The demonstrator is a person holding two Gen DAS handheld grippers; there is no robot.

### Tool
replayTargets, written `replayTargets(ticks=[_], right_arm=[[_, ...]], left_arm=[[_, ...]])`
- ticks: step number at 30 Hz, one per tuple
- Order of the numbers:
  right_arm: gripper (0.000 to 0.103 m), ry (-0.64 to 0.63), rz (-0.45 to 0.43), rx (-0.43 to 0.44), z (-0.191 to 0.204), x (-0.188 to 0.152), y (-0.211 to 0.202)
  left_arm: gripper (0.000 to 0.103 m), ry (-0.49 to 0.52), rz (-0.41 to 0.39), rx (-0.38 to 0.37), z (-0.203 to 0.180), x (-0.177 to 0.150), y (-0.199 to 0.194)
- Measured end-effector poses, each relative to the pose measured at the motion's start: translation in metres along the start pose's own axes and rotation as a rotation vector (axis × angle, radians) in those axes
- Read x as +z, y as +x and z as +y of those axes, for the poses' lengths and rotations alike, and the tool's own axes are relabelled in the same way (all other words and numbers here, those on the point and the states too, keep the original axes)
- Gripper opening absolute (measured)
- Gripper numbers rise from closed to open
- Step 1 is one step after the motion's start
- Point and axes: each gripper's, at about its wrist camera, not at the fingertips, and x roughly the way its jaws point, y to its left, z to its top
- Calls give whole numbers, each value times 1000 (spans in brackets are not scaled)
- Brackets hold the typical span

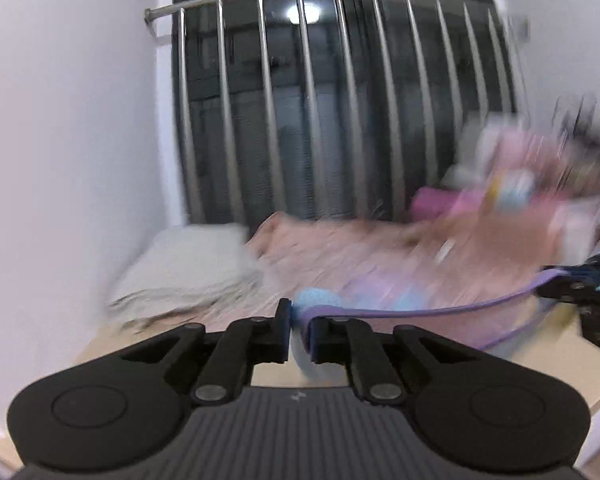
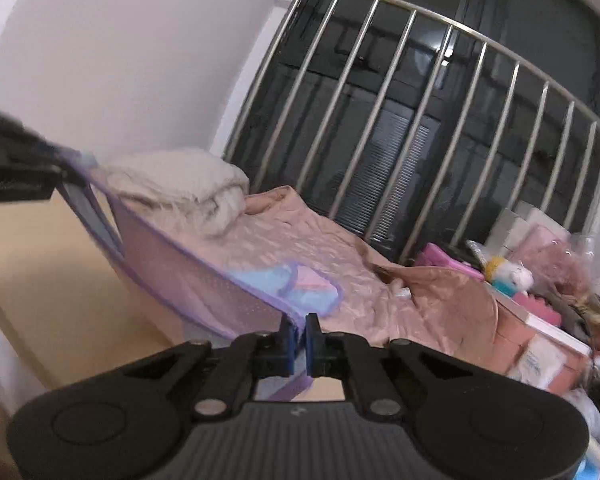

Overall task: Fold clothes
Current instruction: 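Lift the garment by its trimmed edge with both grippers and shake it out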

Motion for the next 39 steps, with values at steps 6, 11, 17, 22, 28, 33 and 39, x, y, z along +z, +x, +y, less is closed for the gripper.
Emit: replayTargets(ticks=[6, 11, 17, 22, 28, 33, 39], right_arm=[[4, -46, -404, -57, -53, 101, -120], [4, -117, -555, -135, -63, 142, -160], [4, -85, -321, -32, -87, 151, -45], [3, -28, -217, -78, -100, 170, 102], [3, -34, -606, -351, -93, 222, 78], [9, -59, -602, -319, -104, 193, 53], [6, -109, -156, -63, -81, 67, 105]], left_arm=[[8, -172, -291, -259, 38, 111, -95], [8, -137, -340, -290, 42, 158, -101], [7, -155, -125, -241, 43, 163, 27], [3, -240, -16, -159, 59, 185, 154], [3, -89, -507, -142, 35, 256, 63], [3, -25, -445, -130, 24, 215, 40], [6, -40, 107, -102, 2, 49, 114]])
